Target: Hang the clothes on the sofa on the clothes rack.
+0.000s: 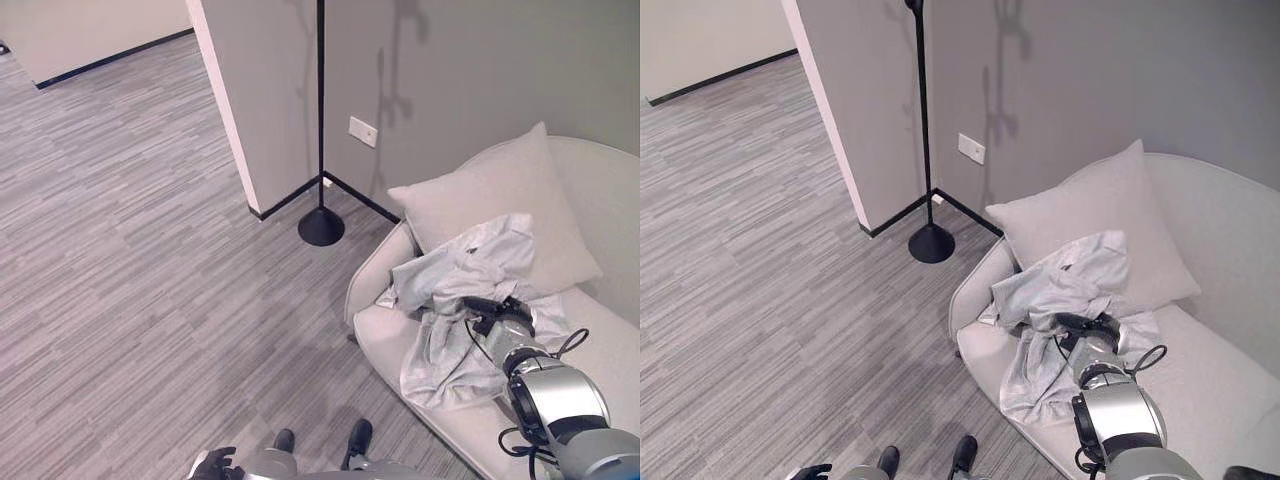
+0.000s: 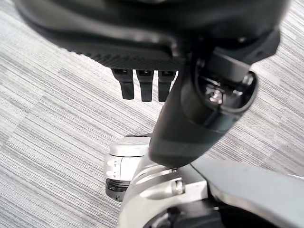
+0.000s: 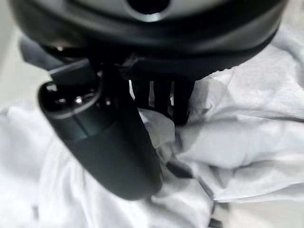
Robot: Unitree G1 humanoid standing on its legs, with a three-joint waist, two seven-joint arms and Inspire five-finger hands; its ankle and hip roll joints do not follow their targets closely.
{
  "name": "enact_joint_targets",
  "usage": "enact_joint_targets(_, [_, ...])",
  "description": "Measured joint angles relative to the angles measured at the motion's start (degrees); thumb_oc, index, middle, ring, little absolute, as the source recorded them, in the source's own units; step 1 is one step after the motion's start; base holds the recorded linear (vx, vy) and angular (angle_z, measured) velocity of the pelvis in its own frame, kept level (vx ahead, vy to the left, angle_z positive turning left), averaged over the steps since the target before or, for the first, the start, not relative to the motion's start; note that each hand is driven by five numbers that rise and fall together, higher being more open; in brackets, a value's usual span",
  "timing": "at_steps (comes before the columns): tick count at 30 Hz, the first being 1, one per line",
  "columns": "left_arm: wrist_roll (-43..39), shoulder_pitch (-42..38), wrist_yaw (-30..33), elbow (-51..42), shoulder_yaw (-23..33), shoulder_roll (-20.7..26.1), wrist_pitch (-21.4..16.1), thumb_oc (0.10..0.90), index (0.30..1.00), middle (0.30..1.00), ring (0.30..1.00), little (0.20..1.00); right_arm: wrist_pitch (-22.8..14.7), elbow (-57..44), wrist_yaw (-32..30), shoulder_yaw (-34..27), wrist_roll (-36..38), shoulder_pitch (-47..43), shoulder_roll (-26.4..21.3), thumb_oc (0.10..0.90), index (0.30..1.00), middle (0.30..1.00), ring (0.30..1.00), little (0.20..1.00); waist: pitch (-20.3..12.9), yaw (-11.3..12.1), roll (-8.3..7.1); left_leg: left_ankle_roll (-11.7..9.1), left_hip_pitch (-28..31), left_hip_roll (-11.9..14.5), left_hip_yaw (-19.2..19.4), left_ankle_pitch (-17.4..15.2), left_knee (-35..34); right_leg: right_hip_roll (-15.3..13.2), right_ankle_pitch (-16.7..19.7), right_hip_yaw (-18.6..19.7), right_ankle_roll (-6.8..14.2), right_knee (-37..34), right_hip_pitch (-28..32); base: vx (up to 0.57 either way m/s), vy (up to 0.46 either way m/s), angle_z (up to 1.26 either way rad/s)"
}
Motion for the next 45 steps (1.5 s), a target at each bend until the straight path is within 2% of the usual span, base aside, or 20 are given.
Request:
enact_joint_targets(5, [0.0, 0.0, -0.2, -0.3, 0.2, 0.2, 0.0, 0.800, 0.900, 0.900, 0.900, 0.900, 0.2, -0.3, 2.1, 0.0, 0.2, 0.6, 1.0, 0.400, 0.300, 0.300, 0.300, 0.300, 0.1, 0.2, -0.12, 0.2, -0.1, 0.0, -0.5, -0.1, 0.0, 0.0, 0.0, -0.3, 0.0, 0.0, 0.1, 0.00, 0.014, 0.04])
enact_joint_targets(8, [0.0, 0.5, -0.9, -0.2, 2.6, 0.2, 0.1, 0.800, 0.900, 0.900, 0.900, 0.900, 0.1, -5.5, 5.1, 0.1, 0.2, 6.6, 1.5, 0.400, 0.300, 0.300, 0.300, 0.300, 0.0, 0.2, -0.50, -0.1, 0.7, 0.1, -0.6, 0.0, 0.0, -0.1, -0.3, -0.8, -0.4, 0.0, 1.1, 0.00, 0.018, 0.08])
enact_joint_targets(10, [0.0, 0.5, -1.0, 0.0, 2.7, 0.2, 0.2, 0.800, 0.900, 0.900, 0.900, 0.900, 0.5, -6.1, 5.4, 0.0, 0.2, 7.7, 1.7, 0.400, 0.300, 0.300, 0.300, 0.300, 0.0, -0.6, -0.52, -0.1, 1.2, -0.1, -0.4, 0.0, 0.0, -0.2, -0.2, -0.5, -0.3, 0.0, 1.3, 0.00, 0.035, -0.09])
enact_joint_targets(13, [0.3, 1.2, -1.0, 0.2, 2.7, 0.2, 0.2, 0.800, 0.900, 0.900, 0.900, 0.900, 0.6, -12.6, 5.7, -0.1, 0.2, 10.1, 1.7, 0.400, 0.300, 0.300, 0.300, 0.300, 0.0, -2.0, -0.41, 0.2, 2.2, -0.3, 1.3, -0.2, 0.0, -0.3, 0.0, 1.1, -0.1, 0.0, 1.7, -0.02, 0.036, -0.25])
enact_joint_targets(14, [0.3, 1.3, -1.0, 0.2, 2.8, 0.2, 0.3, 0.800, 0.900, 0.900, 0.900, 0.900, 0.7, -19.6, 5.1, -0.1, 0.2, 12.1, 1.3, 0.400, 0.300, 0.300, 0.300, 0.300, 0.0, -3.2, -0.42, 0.3, 2.3, -0.4, 2.0, -0.3, 0.0, -0.3, 0.2, 1.7, 0.2, 0.0, 1.5, -0.02, 0.046, -0.25])
enact_joint_targets(18, [-0.3, 2.0, -1.6, -2.1, 5.7, 0.0, 0.9, 0.800, 0.900, 0.900, 0.900, 0.900, -0.1, -45.5, 3.9, -2.9, -0.3, 22.5, -2.1, 0.400, 0.300, 0.300, 0.300, 0.300, -0.3, -4.2, 0.44, 0.6, 4.0, -0.5, 3.5, -0.2, -1.2, -0.3, 0.3, 3.2, 0.3, 0.0, 1.9, -0.01, 0.034, -0.21])
enact_joint_targets(19, [-2.6, 2.9, -1.7, -5.0, 7.4, -0.1, 0.4, 0.800, 0.900, 0.900, 0.900, 0.900, -2.5, -52.9, 3.7, -4.1, -0.4, 25.5, -3.3, 0.400, 0.300, 0.300, 0.300, 0.300, -0.5, -4.6, 0.85, 0.7, 4.4, -0.5, 3.8, -0.2, -1.7, -0.3, 0.3, 3.6, 0.3, 0.0, 2.0, -0.01, 0.013, -0.10])
enact_joint_targets(22, [-6.3, 4.0, -2.0, -12.9, 8.4, -0.1, 0.1, 0.800, 0.900, 0.900, 0.900, 0.900, -4.1, -64.2, 2.4, -7.1, -3.4, 28.5, -5.9, 0.400, 0.300, 0.300, 0.300, 0.300, -0.6, -5.0, 1.49, 0.9, 5.5, -0.6, 4.1, 0.1, -2.5, -0.4, 0.3, 3.8, 0.4, 0.0, 2.8, -0.03, 0.003, -0.06])
enact_joint_targets(24, [-7.8, 5.1, -2.2, -23.5, 7.8, 0.1, 0.7, 0.800, 0.900, 0.900, 0.900, 0.900, -4.6, -71.2, 1.8, -9.0, -6.9, 30.1, -8.7, 0.400, 0.300, 0.300, 0.300, 0.300, -0.6, -5.1, 1.56, 0.9, 6.0, -0.7, 4.3, 0.1, -2.5, -0.5, 0.3, 3.9, 0.4, 0.0, 3.2, -0.02, 0.003, -0.02])
enact_joint_targets(26, [-10.1, 6.0, -2.7, -33.8, 7.1, 0.2, -1.5, 0.800, 0.900, 0.900, 0.900, 0.900, -7.1, -76.9, 2.0, -10.0, -9.9, 30.1, -11.1, 0.400, 0.300, 0.300, 0.300, 0.300, -0.6, -5.2, 1.69, 0.9, 6.2, -0.8, 4.3, 0.1, -2.5, -0.5, 0.3, 4.0, 0.4, 0.0, 3.4, -0.03, 0.009, 0.00])
enact_joint_targets(27, [-10.8, 5.5, -2.8, -34.4, 6.9, 0.0, -2.5, 0.800, 0.900, 0.900, 0.900, 0.900, -8.3, -77.6, 2.0, -10.1, -10.6, 29.8, -11.2, 0.400, 0.300, 0.300, 0.300, 0.300, -0.7, -5.3, 1.71, 0.9, 6.3, -0.8, 4.4, 0.1, -2.5, -0.5, 0.3, 4.0, 0.4, 0.0, 3.4, -0.05, 0.018, -0.04])
enact_joint_targets(28, [-12.5, 5.3, -2.4, -43.2, 6.0, 1.1, -0.3, 0.800, 0.900, 0.900, 0.900, 0.900, -8.5, -80.9, 1.8, -10.4, -11.7, 29.4, -11.2, 0.400, 0.300, 0.300, 0.300, 0.300, -0.7, -5.4, 1.68, 0.9, 6.6, -0.8, 4.6, 0.1, -2.4, -0.5, 0.3, 4.1, 0.4, 0.0, 3.6, -0.03, 0.014, -0.06])
enact_joint_targets(29, [-13.6, 6.1, -2.6, -49.1, 5.0, 2.6, -0.2, 0.800, 0.900, 0.900, 0.900, 0.900, -8.6, -83.3, 1.8, -10.3, -11.7, 29.3, -11.2, 0.400, 0.300, 0.300, 0.300, 0.300, -0.6, -5.6, 1.74, 1.0, 6.6, -0.7, 4.7, 0.1, -2.5, -0.4, 0.4, 4.2, 0.5, 0.0, 3.5, -0.03, 0.010, -0.10])
enact_joint_targets(31, [-13.5, 5.3, -3.2, -59.6, 4.6, 4.7, -4.1, 0.800, 0.900, 0.900, 0.900, 0.900, -10.2, -87.7, 3.1, -8.3, -11.7, 28.4, -11.2, 0.400, 0.300, 0.300, 0.300, 0.300, -0.9, -5.8, 2.20, 1.1, 7.3, -0.7, 5.1, 0.0, -2.5, -0.3, 0.4, 4.6, 0.5, 0.0, 4.1, -0.05, 0.009, -0.10])
enact_joint_targets(36, [-8.5, 0.4, -0.6, -65.8, 4.3, 6.2, -7.2, 0.800, 0.900, 0.900, 0.900, 0.900, -10.5, -94.1, 6.4, -1.1, -11.5, 26.9, -10.8, 0.400, 0.300, 0.300, 0.300, 0.300, -1.1, -6.2, 2.35, 1.3, 8.3, -0.7, 6.1, -0.3, -2.4, -0.2, 0.5, 5.5, 0.6, 0.0, 4.7, -0.02, 0.000, -0.09])
enact_joint_targets(40, [-8.5, -0.4, 0.8, -66.2, 2.9, 6.2, -7.4, 0.800, 0.900, 0.900, 0.900, 0.900, -10.6, -96.2, 7.7, 3.3, -10.1, 25.8, -10.7, 0.400, 0.300, 0.300, 0.300, 0.300, -1.1, -6.3, 2.13, 1.3, 8.9, -0.7, 6.6, -0.3, -2.4, -0.1, 0.5, 6.0, 0.6, 0.0, 4.9, -0.02, 0.010, -0.07])
enact_joint_targets(45, [-9.4, -0.8, 1.5, -69.6, -2.3, 6.2, -7.3, 0.800, 0.900, 0.900, 0.900, 0.900, -10.6, -99.1, 9.8, 8.2, -7.7, 24.6, -10.2, 0.400, 0.300, 0.300, 0.300, 0.300, -0.8, -6.2, 0.71, 1.3, 9.3, -0.8, 6.7, -0.5, -2.4, -0.2, 0.5, 6.2, 0.6, 0.0, 5.4, -0.02, 0.009, -0.01])
